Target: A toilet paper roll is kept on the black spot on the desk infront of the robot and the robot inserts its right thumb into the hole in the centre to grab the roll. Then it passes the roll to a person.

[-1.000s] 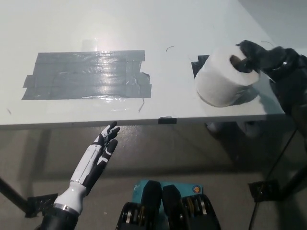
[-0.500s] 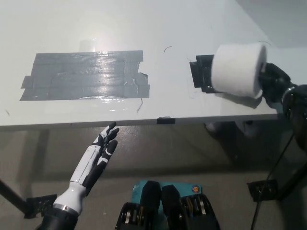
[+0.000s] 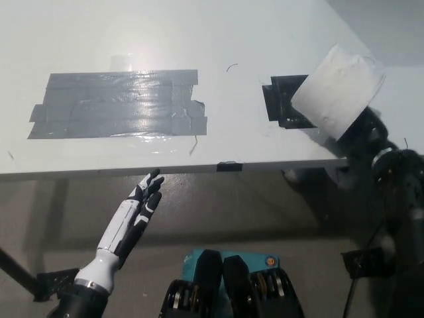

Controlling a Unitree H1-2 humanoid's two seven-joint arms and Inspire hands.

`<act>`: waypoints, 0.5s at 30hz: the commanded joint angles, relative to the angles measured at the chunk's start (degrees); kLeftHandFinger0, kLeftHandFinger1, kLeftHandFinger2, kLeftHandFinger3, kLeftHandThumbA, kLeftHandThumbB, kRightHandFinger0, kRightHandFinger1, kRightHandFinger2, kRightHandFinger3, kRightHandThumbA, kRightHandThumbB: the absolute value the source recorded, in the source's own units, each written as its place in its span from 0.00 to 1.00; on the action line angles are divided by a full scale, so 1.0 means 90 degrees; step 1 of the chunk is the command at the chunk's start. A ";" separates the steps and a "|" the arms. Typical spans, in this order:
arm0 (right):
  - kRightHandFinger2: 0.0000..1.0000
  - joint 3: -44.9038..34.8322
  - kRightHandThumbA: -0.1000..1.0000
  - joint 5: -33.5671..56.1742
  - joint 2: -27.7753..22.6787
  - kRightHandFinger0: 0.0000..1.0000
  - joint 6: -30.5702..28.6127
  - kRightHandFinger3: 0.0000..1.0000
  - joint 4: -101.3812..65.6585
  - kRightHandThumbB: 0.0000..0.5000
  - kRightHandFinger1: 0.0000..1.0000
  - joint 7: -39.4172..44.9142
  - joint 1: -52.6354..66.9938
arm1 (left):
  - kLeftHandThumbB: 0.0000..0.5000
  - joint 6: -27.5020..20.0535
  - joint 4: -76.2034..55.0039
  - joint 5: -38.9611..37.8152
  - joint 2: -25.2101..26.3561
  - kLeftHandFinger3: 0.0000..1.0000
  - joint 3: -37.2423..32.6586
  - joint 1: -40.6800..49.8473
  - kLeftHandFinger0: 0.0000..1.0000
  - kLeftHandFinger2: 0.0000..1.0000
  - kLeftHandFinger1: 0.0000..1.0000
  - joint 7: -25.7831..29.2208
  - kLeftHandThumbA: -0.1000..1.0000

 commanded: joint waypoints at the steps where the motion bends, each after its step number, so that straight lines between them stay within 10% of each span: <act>1: 0.80 0.0359 0.00 0.2452 0.0515 0.00 0.1249 1.00 -0.2006 0.28 0.40 0.0341 0.0200 | 0.09 -0.0119 -0.0032 -0.0013 0.0090 1.00 0.0040 -0.0508 1.00 1.00 1.00 -0.0083 0.98; 15: 0.83 0.1910 0.00 0.4315 0.0405 0.00 0.1249 1.00 -0.3661 0.28 0.41 -0.0626 0.0595 | 0.08 -0.0038 -0.0051 -0.0058 0.0050 1.00 0.0062 -0.0562 1.00 1.00 1.00 -0.0068 0.96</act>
